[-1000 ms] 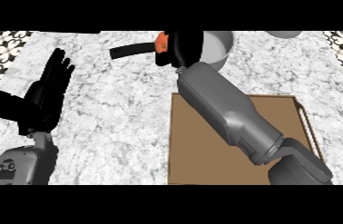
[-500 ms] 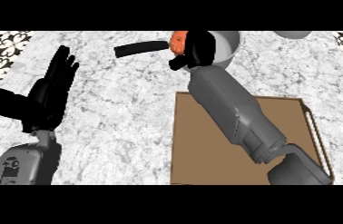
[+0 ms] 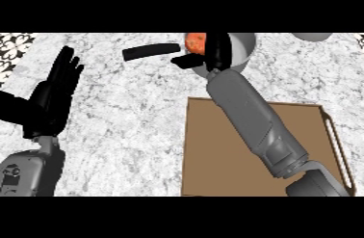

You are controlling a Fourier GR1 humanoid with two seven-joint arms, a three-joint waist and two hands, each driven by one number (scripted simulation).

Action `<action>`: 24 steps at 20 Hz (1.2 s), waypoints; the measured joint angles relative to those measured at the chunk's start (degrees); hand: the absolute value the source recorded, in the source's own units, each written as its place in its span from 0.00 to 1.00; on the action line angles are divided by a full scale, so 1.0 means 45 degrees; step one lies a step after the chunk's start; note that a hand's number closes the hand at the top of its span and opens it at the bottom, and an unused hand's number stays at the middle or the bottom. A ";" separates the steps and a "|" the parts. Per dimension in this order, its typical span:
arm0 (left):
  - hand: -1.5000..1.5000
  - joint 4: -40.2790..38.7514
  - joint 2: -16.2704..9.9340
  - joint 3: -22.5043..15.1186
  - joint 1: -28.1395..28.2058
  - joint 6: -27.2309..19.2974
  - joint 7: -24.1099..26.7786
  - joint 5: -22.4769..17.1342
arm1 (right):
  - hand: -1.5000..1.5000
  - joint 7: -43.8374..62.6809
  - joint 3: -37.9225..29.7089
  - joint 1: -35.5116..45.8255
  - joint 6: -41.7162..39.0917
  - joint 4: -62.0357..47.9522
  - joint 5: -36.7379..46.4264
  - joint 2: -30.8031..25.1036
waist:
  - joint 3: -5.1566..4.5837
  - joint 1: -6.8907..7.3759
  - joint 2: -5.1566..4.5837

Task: Pick the squash from the tray and place it in the pot

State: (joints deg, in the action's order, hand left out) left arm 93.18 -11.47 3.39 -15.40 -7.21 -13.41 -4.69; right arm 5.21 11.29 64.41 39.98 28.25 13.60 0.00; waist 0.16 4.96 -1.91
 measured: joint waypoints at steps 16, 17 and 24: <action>0.50 0.0074 -0.0038 0.0466 0.0511 -0.0144 -0.0063 0.0124 | 0.00 -0.5060 -0.3457 -0.1180 -0.3465 -0.0483 -0.2996 -0.1613 | -0.0029 -0.0849 0.0335; 0.50 0.0054 -0.0141 0.0581 0.0525 -0.0051 -0.0047 0.0075 | 0.00 -0.5015 -0.3477 -0.1256 -0.3730 -0.0390 -0.3024 -0.1747 | -0.0030 -0.0881 0.0350; 0.50 0.0049 -0.0030 0.0669 0.0683 -0.0005 -0.0005 0.0159 | 0.00 -0.4973 -0.3457 -0.2157 -0.4888 0.0408 -0.2929 -0.2472 | -0.0032 -0.1006 0.0403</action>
State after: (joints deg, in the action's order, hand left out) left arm 93.40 -11.61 6.40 -12.33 -7.23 -13.43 -3.97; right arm -17.17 -4.27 54.71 17.99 30.08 0.42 -11.12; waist 0.02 0.43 -0.09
